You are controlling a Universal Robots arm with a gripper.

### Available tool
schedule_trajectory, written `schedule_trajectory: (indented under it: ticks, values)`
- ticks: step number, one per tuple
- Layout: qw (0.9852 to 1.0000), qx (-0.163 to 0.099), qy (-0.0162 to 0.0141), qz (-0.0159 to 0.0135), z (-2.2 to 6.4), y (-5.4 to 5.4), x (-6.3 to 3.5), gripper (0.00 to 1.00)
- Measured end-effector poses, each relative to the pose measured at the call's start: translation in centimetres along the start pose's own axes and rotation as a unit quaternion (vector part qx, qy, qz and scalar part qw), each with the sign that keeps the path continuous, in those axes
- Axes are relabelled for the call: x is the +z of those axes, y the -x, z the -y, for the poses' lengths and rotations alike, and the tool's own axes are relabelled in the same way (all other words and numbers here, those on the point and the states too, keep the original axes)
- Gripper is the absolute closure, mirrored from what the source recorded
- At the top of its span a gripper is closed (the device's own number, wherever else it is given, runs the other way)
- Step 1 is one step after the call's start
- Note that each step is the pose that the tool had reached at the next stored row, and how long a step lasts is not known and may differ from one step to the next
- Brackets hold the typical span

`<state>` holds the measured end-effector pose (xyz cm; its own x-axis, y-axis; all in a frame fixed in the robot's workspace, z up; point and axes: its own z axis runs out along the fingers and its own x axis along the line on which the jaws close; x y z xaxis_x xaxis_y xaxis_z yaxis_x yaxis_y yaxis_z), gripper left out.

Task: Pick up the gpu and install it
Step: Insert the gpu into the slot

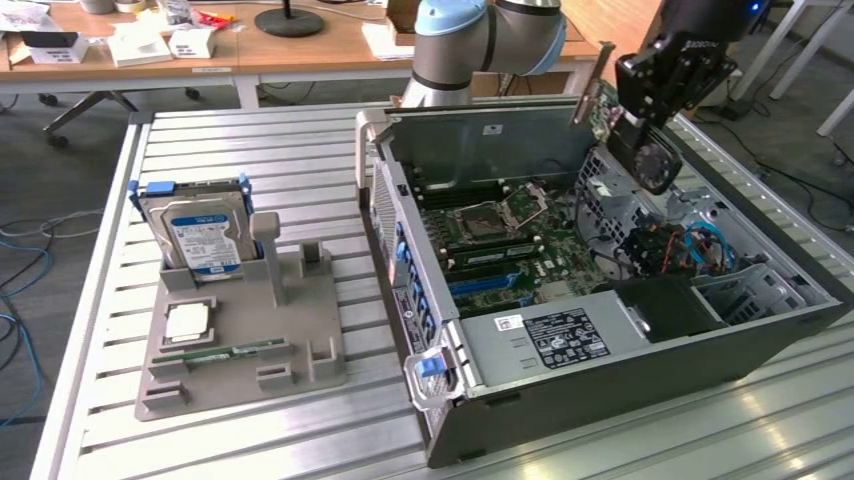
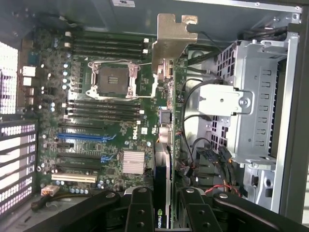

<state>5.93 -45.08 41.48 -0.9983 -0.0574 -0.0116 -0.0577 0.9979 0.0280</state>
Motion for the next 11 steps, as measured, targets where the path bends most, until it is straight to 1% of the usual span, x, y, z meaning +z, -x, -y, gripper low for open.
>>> schedule_trajectory:
  ticks: [3, 6, 9, 11]
  values:
    - [0.9998, -0.018, -0.0024, -0.0007, 0.00, -0.01, 0.00, 0.74]
    - [0.9993, -0.037, -0.0043, -0.0013, 0.00, -0.01, 0.00, 0.74]
    - [0.9984, -0.057, -0.0060, -0.0020, 0.00, -0.01, 0.02, 0.74]
    - [0.9975, -0.070, -0.0072, -0.0024, 0.00, -0.02, 0.02, 0.74]
